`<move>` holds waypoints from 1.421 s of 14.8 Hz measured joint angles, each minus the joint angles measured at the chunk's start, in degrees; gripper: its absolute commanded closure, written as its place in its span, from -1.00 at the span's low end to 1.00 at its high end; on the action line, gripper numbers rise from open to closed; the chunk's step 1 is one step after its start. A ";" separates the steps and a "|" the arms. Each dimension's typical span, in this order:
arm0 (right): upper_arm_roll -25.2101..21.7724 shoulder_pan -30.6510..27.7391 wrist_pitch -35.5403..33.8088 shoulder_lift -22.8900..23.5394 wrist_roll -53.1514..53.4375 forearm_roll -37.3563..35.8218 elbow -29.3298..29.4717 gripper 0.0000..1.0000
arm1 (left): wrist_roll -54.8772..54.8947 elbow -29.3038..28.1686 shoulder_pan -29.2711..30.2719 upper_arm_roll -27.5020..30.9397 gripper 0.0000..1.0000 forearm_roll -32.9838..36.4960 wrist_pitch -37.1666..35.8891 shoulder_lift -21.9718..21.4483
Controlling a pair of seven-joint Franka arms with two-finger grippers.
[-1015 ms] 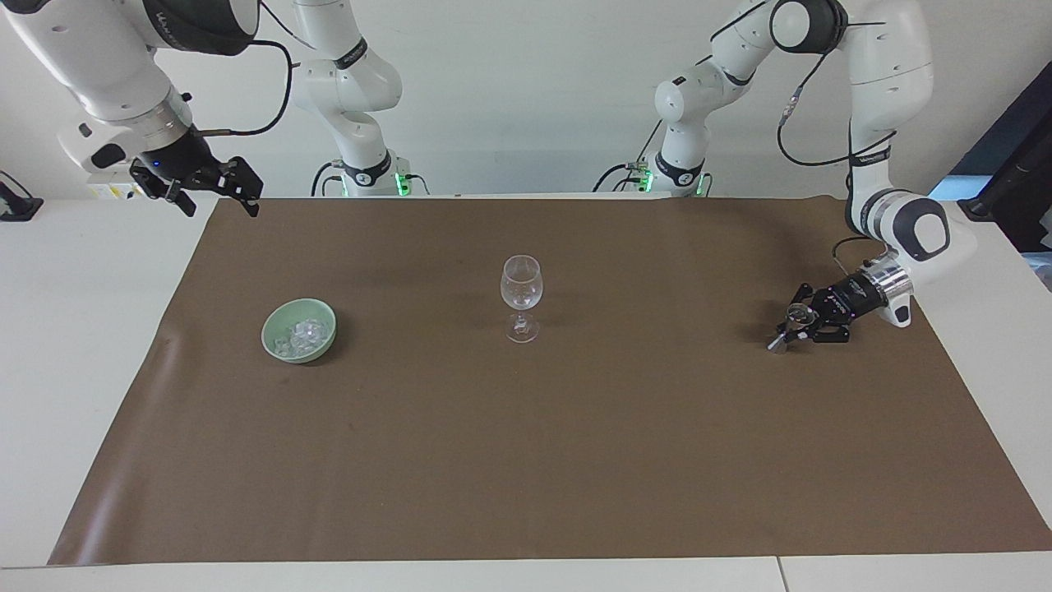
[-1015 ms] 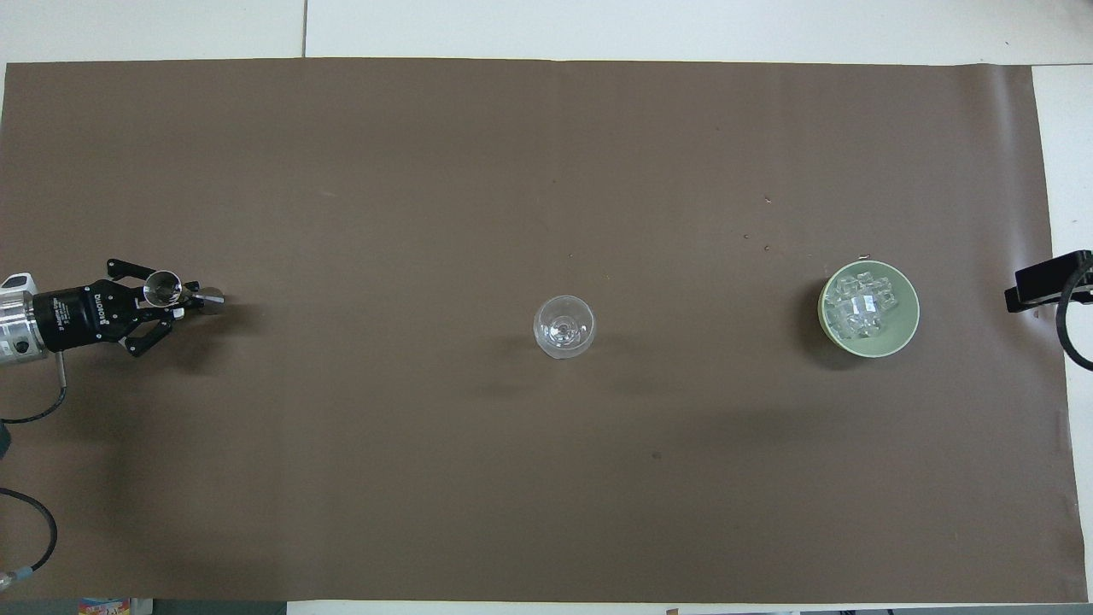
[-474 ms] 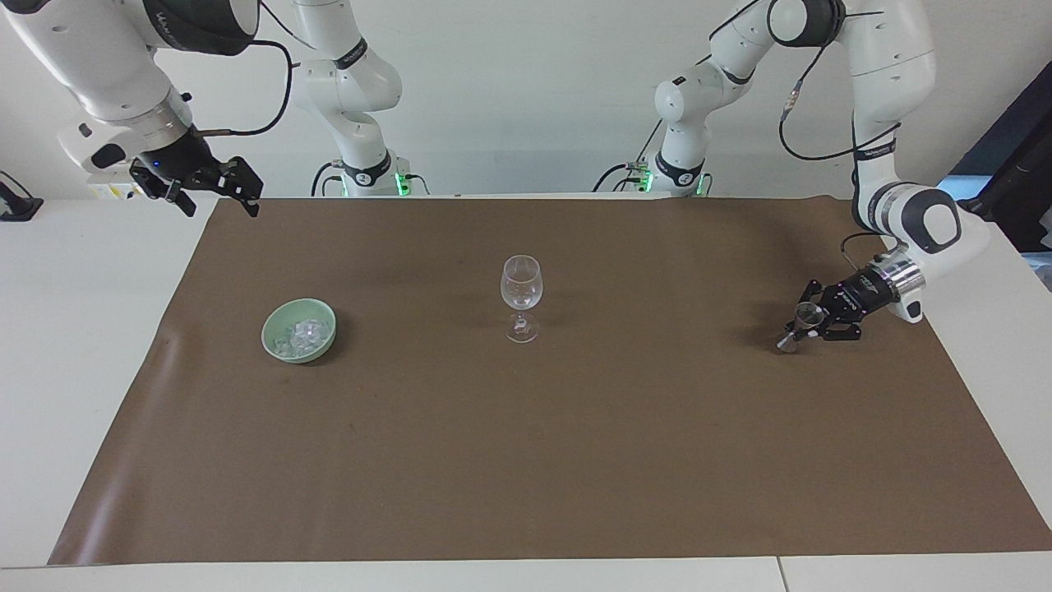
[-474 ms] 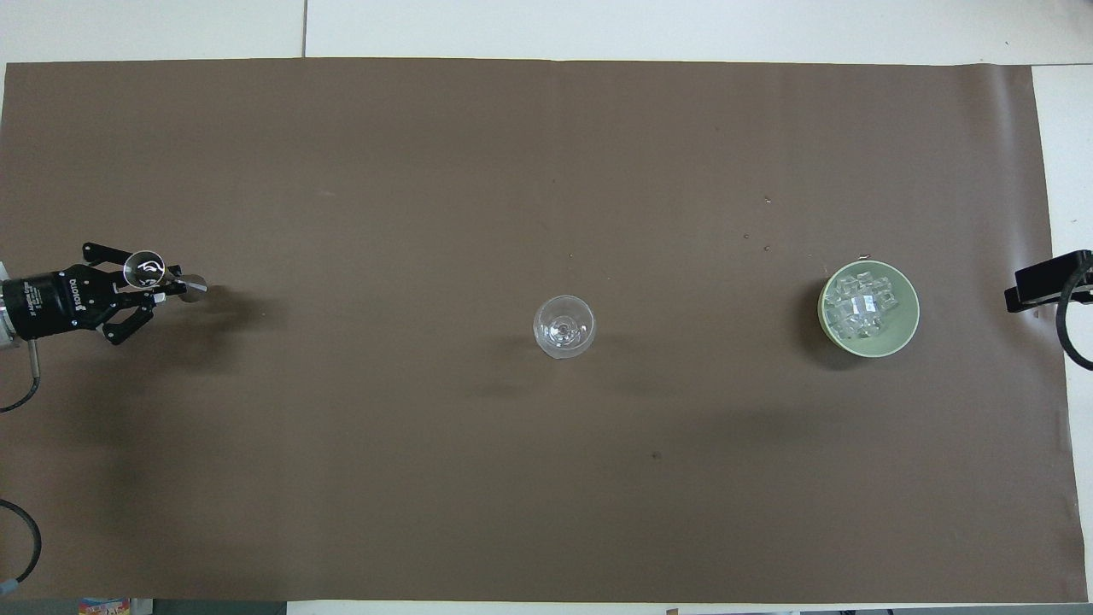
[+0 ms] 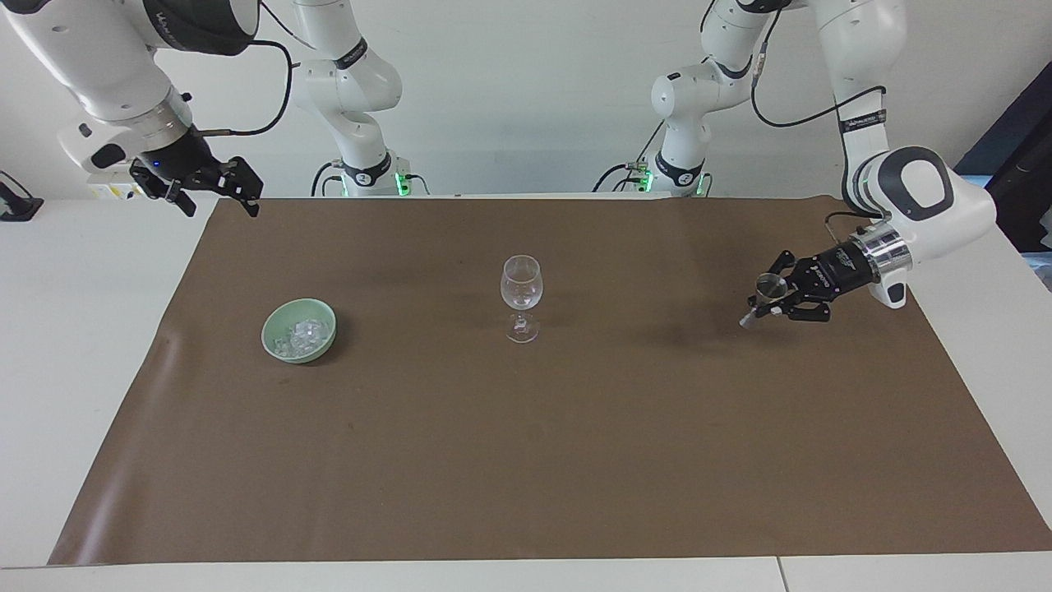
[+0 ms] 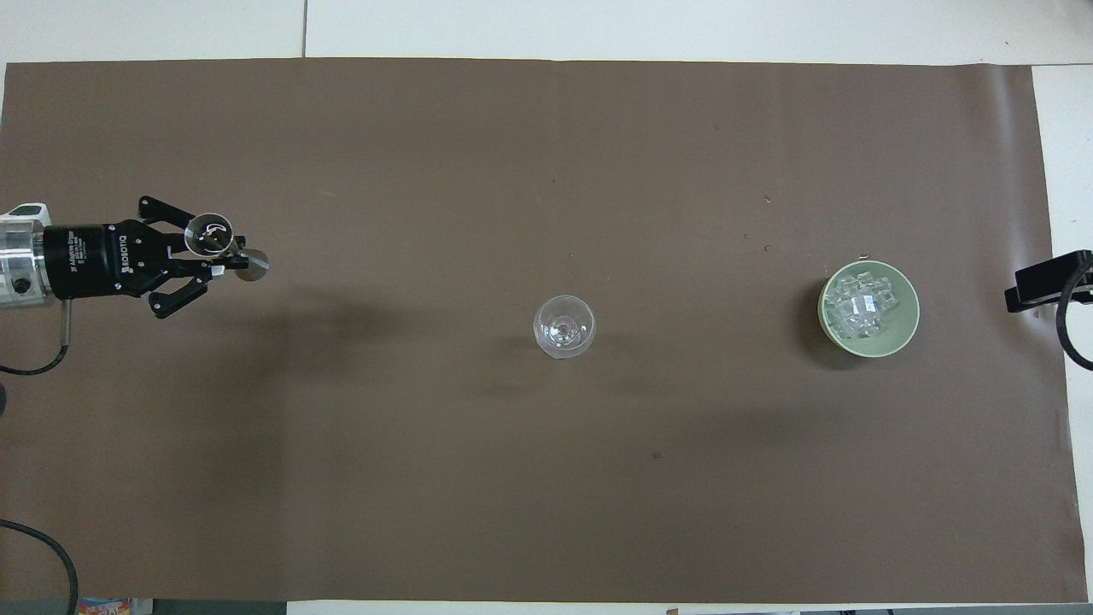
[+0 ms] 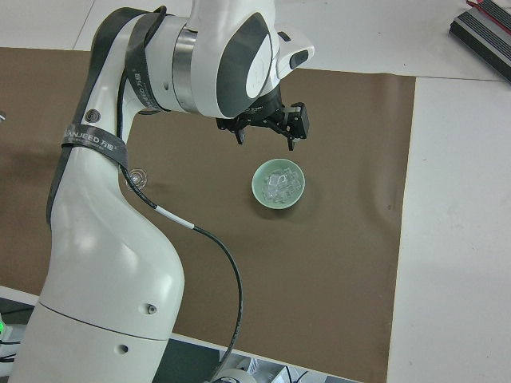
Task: Pour wine and add ice with both arms
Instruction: 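Carry the jigger over the clear glass and tilt it to pour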
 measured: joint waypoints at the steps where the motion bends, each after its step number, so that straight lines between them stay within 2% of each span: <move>1: 0.00 0.00 0.00 0.00 0.00 0.00 0.00 -1.00 | -0.86 -0.01 -2.45 0.00 1.00 0.00 0.12 -1.40; 3: 0.00 0.00 0.00 0.00 0.00 0.00 0.00 -1.00 | -1.91 -0.10 -7.11 -0.03 1.00 0.00 1.75 -3.75; 6: 0.00 0.00 0.00 0.00 0.00 0.00 0.00 -1.00 | -5.78 -0.53 -14.31 -0.14 1.00 0.59 8.13 -6.19; 11: 0.00 0.00 0.00 0.00 0.00 0.00 0.00 -1.00 | -19.81 -0.73 -27.14 -0.48 1.00 11.31 19.82 -6.65; 15: 0.00 0.00 0.00 0.00 0.00 0.00 0.00 -1.00 | -26.00 -0.78 -32.52 -0.43 1.00 15.19 25.23 -6.48; 21: 0.00 0.00 0.00 0.00 0.00 0.00 0.00 -1.00 | -38.14 -0.80 -39.79 -0.53 1.00 28.61 30.52 -5.97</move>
